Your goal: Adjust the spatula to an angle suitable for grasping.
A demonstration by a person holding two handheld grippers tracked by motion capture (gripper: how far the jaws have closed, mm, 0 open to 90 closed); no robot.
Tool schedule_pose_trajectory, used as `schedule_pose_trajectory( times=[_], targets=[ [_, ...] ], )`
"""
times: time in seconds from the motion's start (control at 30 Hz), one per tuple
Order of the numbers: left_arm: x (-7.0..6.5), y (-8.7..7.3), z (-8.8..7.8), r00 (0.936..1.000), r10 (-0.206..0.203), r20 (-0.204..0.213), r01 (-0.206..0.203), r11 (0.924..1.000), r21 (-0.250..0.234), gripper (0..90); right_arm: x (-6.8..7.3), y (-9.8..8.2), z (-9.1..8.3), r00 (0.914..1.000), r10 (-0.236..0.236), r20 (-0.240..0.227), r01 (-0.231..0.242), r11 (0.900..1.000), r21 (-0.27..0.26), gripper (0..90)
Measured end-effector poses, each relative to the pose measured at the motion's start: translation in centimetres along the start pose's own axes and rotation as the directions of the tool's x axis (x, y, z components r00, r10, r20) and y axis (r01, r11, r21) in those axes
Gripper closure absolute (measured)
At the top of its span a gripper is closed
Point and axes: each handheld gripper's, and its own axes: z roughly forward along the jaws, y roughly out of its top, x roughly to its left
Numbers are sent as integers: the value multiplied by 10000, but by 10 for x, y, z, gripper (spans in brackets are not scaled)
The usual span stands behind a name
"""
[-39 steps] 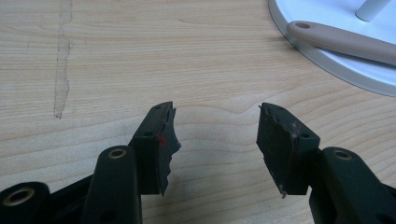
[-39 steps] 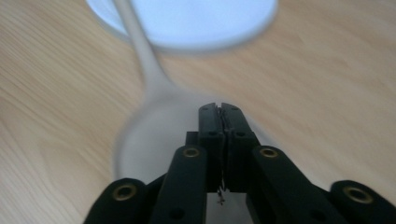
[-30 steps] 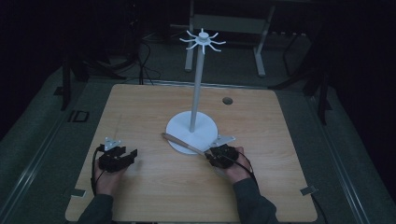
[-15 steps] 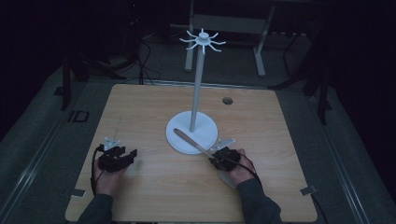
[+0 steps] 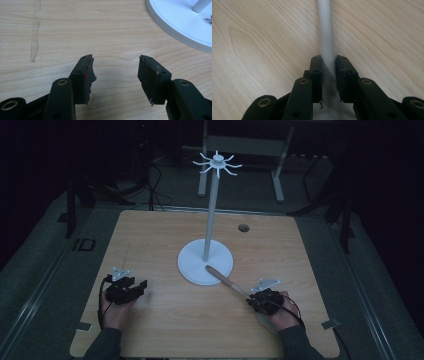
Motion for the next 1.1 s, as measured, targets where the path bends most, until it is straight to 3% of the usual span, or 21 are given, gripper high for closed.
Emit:
schedule_pose_trajectory(
  times=[0.1,0.13,0.23,0.37,0.47,0.5,0.6,0.7,0.8,0.9,1.03,1.1],
  targets=[
    [0,0,0,10000,9,-3,-9,10000,17,464,0,4,-1,10000,-28,47,28,10000,55,701],
    [0,0,0,10000,11,-4,-11,10000,16,464,-1,19,-1,9998,-142,117,142,9999,31,681],
    [0,0,0,10000,-30,6,30,10000,-17,464,-1,32,-1,9996,-265,79,265,9996,31,683],
    [1,0,-1,10000,-61,47,61,10000,-51,464,-4,63,10,9984,-513,-219,525,9967,626,689],
    [2,0,-1,9999,-83,56,84,10000,-48,464,-4,68,13,9982,-547,-246,563,9957,739,689],
    [2,0,0,9999,-97,56,97,9999,-48,463,-6,78,22,9966,-632,-526,690,9906,1178,672],
    [1,0,0,10000,-79,47,79,10000,-22,462,-8,87,32,9946,-537,-890,684,9830,1705,648],
    [1,0,0,9999,-87,54,87,10000,-27,463,-9,89,36,9943,-529,-922,692,9805,1841,647],
    [2,0,0,9999,-110,60,111,9999,-16,462,-8,100,47,9915,-740,-1071,978,9663,2379,700],
    [2,0,0,9999,-107,65,107,9999,-19,461,-7,102,49,9912,-763,-1079,1009,9643,2448,708],
    [2,0,0,9999,-121,59,121,9999,-14,461,-6,109,59,9885,-852,-1248,1192,9473,2972,737],
    [2,0,0,9999,-116,58,117,9999,-15,462,-7,110,60,9891,-749,-1266,1109,9450,3078,740]
  ],
)
